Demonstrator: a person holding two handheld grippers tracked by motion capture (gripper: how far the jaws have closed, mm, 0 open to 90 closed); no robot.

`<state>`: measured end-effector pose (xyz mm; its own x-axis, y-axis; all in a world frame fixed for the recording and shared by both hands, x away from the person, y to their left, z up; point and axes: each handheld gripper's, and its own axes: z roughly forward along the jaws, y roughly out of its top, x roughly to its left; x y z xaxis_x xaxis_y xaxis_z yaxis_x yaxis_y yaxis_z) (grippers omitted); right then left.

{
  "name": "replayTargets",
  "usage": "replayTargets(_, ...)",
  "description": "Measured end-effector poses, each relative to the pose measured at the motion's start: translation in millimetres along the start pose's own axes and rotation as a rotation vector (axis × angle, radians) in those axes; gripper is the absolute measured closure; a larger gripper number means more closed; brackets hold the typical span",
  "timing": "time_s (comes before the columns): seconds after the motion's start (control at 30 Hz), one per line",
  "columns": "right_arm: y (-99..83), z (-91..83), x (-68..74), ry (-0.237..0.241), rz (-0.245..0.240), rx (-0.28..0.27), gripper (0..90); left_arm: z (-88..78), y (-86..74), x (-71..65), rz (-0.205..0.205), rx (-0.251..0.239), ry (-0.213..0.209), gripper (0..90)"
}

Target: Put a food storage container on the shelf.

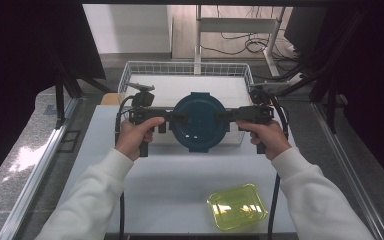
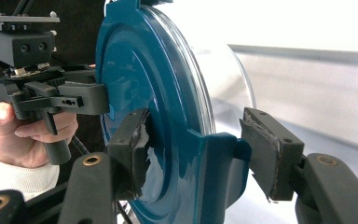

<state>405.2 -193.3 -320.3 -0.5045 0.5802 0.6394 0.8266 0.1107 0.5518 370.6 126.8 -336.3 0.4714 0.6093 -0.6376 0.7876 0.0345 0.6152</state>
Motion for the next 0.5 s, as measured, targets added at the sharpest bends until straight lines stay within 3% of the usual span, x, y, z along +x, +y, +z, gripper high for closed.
replayTargets(0.5,37.0,2.7,7.5,0.031,-0.010,-0.021,42.6,-16.3,39.6,1.1,0.002,-0.033,0.005,39.9)
